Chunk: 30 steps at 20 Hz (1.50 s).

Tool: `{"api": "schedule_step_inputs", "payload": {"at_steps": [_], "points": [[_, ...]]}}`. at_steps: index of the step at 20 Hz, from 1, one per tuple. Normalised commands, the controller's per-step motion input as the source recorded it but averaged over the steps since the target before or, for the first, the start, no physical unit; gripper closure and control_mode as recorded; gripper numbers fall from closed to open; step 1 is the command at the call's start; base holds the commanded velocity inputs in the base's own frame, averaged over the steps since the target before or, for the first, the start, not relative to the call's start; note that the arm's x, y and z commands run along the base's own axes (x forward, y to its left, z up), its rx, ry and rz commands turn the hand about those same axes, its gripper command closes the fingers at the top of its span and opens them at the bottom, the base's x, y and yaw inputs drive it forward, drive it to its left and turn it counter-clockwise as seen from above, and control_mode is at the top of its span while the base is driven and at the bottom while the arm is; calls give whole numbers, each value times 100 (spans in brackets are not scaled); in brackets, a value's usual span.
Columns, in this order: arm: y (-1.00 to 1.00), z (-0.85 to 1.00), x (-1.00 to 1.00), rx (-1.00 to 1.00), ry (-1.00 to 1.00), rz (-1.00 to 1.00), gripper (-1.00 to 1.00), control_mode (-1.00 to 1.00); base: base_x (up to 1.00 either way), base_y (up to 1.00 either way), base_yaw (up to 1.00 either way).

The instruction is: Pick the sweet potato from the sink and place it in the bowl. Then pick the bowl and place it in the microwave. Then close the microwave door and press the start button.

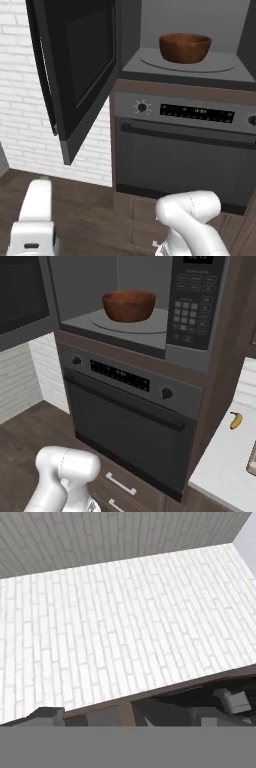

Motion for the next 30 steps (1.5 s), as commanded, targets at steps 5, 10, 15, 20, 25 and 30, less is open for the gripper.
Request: {"api": "schedule_step_inputs", "payload": {"at_steps": [5, 10, 15, 20, 25, 30], "points": [[43, -4, 57, 0, 0, -7, -100, -100, 0, 0, 0], [34, -28, 80, 0, 0, -2, -100, -100, 0, 0, 0], [53, -31, 58, 0, -1, -4, -100, -100, 0, 0, 0], [41, -41, 59, -2, -9, -5, -100, -100, 0, 0, 0], [16, -12, 61, -2, -4, -10, -100, -100, 0, 0, 0], [9, -1, 52, -1, -1, -24, -100, -100, 0, 0, 0]]}}
